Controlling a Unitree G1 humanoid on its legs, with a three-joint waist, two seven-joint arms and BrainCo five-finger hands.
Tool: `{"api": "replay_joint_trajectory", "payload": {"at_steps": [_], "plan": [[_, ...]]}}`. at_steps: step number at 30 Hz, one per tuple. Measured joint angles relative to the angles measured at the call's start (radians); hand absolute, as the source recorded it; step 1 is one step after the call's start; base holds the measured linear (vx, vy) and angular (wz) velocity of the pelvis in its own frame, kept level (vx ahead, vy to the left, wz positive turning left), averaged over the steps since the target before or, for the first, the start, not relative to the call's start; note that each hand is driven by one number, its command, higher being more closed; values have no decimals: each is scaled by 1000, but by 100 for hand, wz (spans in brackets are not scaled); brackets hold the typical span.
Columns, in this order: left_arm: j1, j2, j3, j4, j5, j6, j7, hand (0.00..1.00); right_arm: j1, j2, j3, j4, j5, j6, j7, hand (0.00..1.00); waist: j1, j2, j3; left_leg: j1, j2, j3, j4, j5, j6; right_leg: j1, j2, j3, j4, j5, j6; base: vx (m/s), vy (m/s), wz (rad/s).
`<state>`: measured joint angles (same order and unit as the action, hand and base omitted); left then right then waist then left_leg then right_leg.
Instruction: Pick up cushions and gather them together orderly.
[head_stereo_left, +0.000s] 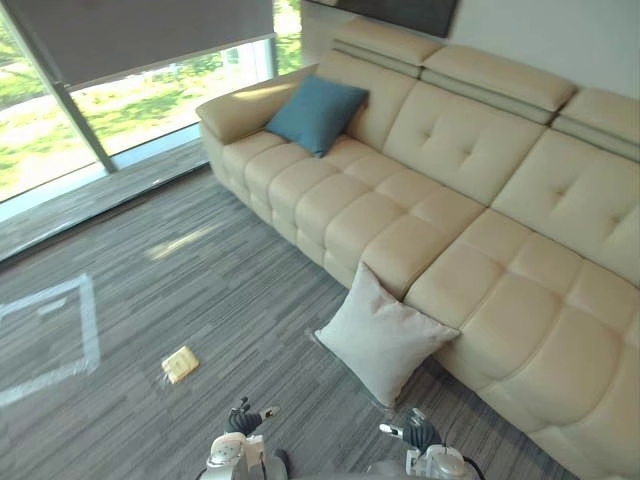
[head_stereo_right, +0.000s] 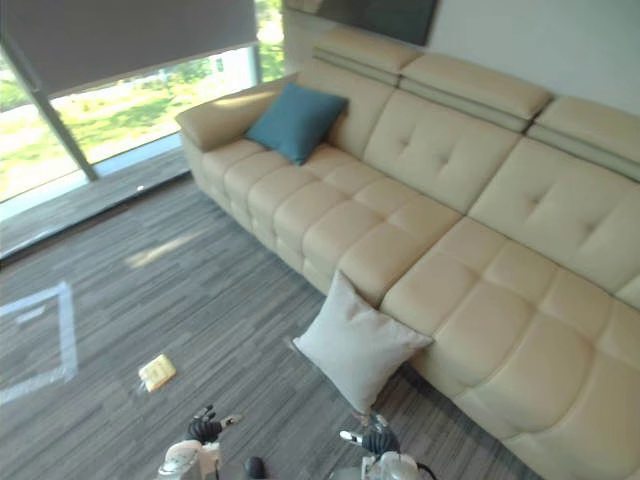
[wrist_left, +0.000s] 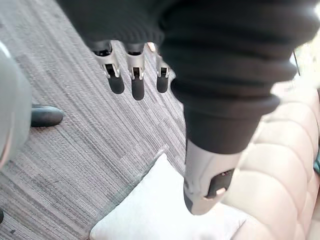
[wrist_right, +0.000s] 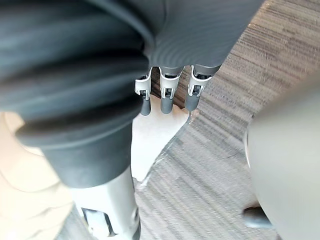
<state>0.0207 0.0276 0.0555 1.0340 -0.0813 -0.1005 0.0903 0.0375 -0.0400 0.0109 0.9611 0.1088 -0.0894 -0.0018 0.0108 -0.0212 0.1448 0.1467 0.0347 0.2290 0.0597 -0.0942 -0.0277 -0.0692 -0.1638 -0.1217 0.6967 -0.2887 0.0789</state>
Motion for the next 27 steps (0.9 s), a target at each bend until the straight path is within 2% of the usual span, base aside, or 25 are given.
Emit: {"api": "replay_joint_trajectory", "payload": {"at_steps": [1,3,4,5,6,8,10,12,13,15,17,19,21,22,23,24,25,26,27], "plan": [[1,2,-8,2,0,1,0,0,-9,3,13,3,-13,0,2,0,-2,7,-1,26,11,30,-31,-2,-3,-7,-10,-102,-66,-4,-8,76,87,-60],[-4,5,-14,2,-1,1,0,0,-22,3,22,18,-29,2,3,0,-3,11,-1,33,23,67,-41,-6,-11,-22,-9,-194,-187,10,-18,141,14,-61],[-6,8,-15,4,0,2,-1,0,-27,2,25,21,-30,2,3,0,-2,11,0,31,27,89,-41,-10,-16,-25,-8,-242,-270,44,-31,167,-40,-79],[-9,13,-16,13,0,2,-1,0,-31,0,26,27,-30,2,4,0,-3,4,2,31,24,108,-39,-17,-28,-31,0,-278,-357,129,-86,131,-57,-80],[-16,14,-24,36,1,5,-3,0,-49,-9,23,38,-31,1,3,0,-7,26,8,35,43,118,-37,-24,-38,-14,29,-271,-383,148,-98,169,-94,-74],[-26,7,-45,49,2,8,-9,0,-52,-22,9,38,-31,0,2,0,-14,50,19,44,56,119,-32,-24,-38,-4,63,-239,-417,153,-105,178,-129,-57],[-39,-3,-45,61,12,8,-13,0,-48,-28,-12,46,-31,1,1,0,-16,52,22,37,74,116,55,-36,-56,37,77,-228,-449,149,-108,143,-137,-27],[-44,-8,-45,55,24,3,-17,0,-33,-41,-11,46,-29,0,2,0,-20,39,29,-20,104,110,263,-60,-91,75,77,-205,-467,122,-106,95,-144,-17],[-47,-9,-45,53,24,2,-19,0,-26,-42,-12,45,-28,0,2,0,-19,35,31,-51,123,103,361,-62,-95,87,80,-198,-469,114,-104,77,-116,-28],[-39,-16,-41,37,24,1,-28,0,-19,-52,-23,43,-28,0,2,0,-12,54,32,-120,173,83,543,-74,-106,118,107,-154,-482,104,-118,149,-41,-54],[-40,-17,-40,35,23,0,-30,0,-17,-51,-48,48,-24,1,1,0,-12,55,34,-136,179,71,546,-129,-113,131,114,-113,-496,104,-122,180,37,-68],[-43,-15,-40,32,22,-1,-30,0,-17,-55,-51,63,-21,3,1,0,-11,46,39,-149,168,59,448,-153,-99,149,107,-68,-513,107,-117,176,67,-69],[-40,-9,-41,21,22,-1,-29,0,-20,-51,-61,77,-18,5,-1,0,-10,35,45,-150,120,-7,271,-146,-101,175,80,-27,-535,111,-100,254,213,-87],[-38,-12,-42,19,22,-1,-29,0,-16,-52,-66,78,-19,5,0,0,-10,42,41,-162,81,-115,91,-79,-106,187,66,21,-557,113,-68,274,284,-83],[-37,-14,-42,19,22,-1,-28,0,-16,-54,-67,77,-20,5,0,0,-10,47,38,-166,78,-141,60,-57,-110,189,66,31,-562,113,-60,251,273,-76],[-37,-16,-42,20,22,-1,-28,0,-16,-61,-67,77,-20,5,0,0,-9,59,41,-174,79,-182,22,6,-125,198,70,46,-564,110,-42,254,300,-57],[-39,-12,-41,21,22,-3,-27,0,-16,-60,-66,84,-21,7,-1,0,-4,54,34,-166,60,-182,39,86,-100,207,56,84,-566,103,-10,268,281,-48],[-39,-6,-42,21,22,-2,-26,0,-16,-53,-66,80,-21,6,0,0,-8,42,30,-162,51,-174,38,82,-96,209,43,83,-571,110,2,263,269,-41],[-38,11,-42,22,22,-2,-25,0,-6,-35,-65,81,-22,5,2,0,-7,10,23,-157,28,-151,33,69,-77,212,17,83,-587,110,8,211,193,-22]]}}
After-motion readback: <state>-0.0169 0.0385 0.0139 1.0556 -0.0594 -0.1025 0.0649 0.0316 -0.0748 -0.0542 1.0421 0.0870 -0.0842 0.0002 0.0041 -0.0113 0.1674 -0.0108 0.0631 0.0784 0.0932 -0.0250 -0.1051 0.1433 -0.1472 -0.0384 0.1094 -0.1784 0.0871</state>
